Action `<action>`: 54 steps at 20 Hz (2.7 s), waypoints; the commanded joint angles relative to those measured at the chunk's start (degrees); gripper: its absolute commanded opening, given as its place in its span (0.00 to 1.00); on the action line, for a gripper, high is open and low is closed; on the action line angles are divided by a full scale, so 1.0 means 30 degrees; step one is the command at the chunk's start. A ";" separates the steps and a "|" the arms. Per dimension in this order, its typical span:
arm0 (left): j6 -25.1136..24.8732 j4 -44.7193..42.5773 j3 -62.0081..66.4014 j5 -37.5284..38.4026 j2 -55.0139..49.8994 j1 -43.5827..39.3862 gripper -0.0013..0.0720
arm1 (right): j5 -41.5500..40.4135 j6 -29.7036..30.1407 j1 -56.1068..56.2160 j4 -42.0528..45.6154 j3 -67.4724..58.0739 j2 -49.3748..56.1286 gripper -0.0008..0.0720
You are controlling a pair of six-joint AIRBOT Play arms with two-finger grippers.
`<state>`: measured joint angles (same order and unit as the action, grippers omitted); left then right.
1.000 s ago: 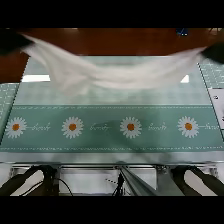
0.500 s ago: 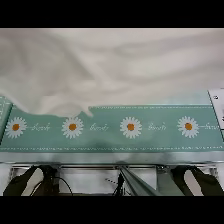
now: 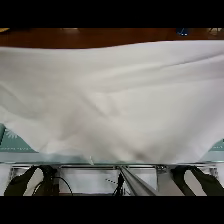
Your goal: Fold the shirts.
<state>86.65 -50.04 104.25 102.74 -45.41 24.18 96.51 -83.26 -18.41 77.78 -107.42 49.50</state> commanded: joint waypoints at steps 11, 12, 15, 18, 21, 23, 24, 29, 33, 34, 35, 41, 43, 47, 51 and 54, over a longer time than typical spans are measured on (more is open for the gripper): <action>-0.1719 -0.0007 -0.9056 -1.1715 -0.8983 -0.4430 0.06 | -0.6637 -0.0189 0.3206 -0.0350 -0.0022 1.3843 0.06; -0.1719 0.0029 -0.9056 -1.2342 -1.0003 -0.4561 0.06 | -0.7890 -0.0612 0.3417 -0.0364 -0.0022 1.4491 0.06; -0.1719 0.0036 -0.9056 -1.3238 -1.2611 -0.4787 0.06 | -0.9734 -0.2106 0.3636 -0.0488 -0.0022 1.6269 0.06; -0.1719 0.0036 -0.9056 -1.2641 -1.4812 -0.5100 0.06 | -0.8123 -0.2178 0.3636 -0.0517 -0.0022 1.7988 0.06; -0.1734 0.0036 -0.9056 -1.2029 -1.6116 -0.5246 0.17 | -0.6798 -0.2149 0.3628 -0.0423 -0.0022 1.9067 0.29; -0.2040 0.0022 -0.8663 -1.1366 -1.6145 -0.4787 0.53 | -0.6215 -0.1049 0.3585 -0.0401 -0.0029 1.8782 0.57; -0.2368 -0.0117 -0.7978 -1.0069 -1.6145 -0.4262 0.66 | -0.5705 -0.0219 0.3468 -0.0168 -0.0029 1.8353 0.57; -0.1523 -0.3548 -0.6637 -0.3512 -1.4841 -0.1151 0.66 | -0.0481 0.1049 0.1639 0.3475 -0.0022 1.5249 0.62; -0.1909 -0.3978 -1.2888 -0.4852 -1.1781 0.0415 0.79 | 0.1115 0.1100 -0.1464 -0.0270 0.2135 1.3872 0.77; -0.2273 -0.3891 -1.4484 -0.5085 -1.1409 0.0554 0.83 | 0.0918 0.1304 -0.2062 -0.1311 0.3140 1.3493 0.77; -0.2878 -0.3723 -1.5948 -0.5107 -1.1264 0.0576 0.83 | 0.0583 0.1552 -0.2557 -0.2164 0.4182 1.3129 0.77; -0.4167 -0.1107 -1.9868 -0.9078 -1.1307 -0.0474 0.83 | -0.2550 0.2404 -0.3242 -0.3483 0.9238 1.1205 0.77; -0.4167 -0.0554 -2.0087 -1.0754 -1.1329 -0.1384 0.83 | -0.2856 0.2433 -0.3242 -0.3483 0.9843 1.1045 0.77; -0.4153 -0.0291 -2.0094 -1.1832 -1.2320 -0.3504 0.82 | -0.2907 0.2441 -0.3235 -0.3789 1.0054 1.1045 0.77; -0.4167 -0.0306 -2.0087 -1.1810 -1.3209 -0.4240 0.06 | -0.2331 0.2849 -0.3286 -0.3257 1.0061 1.1045 0.77; -0.4255 -0.0299 -1.9992 -1.1395 -1.2713 -0.3803 0.06 | -0.2987 0.2900 -0.4605 -0.2004 1.1730 1.0389 0.77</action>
<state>74.17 -50.52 44.14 68.75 -83.90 12.73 88.75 -75.00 -29.65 69.41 -75.66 82.00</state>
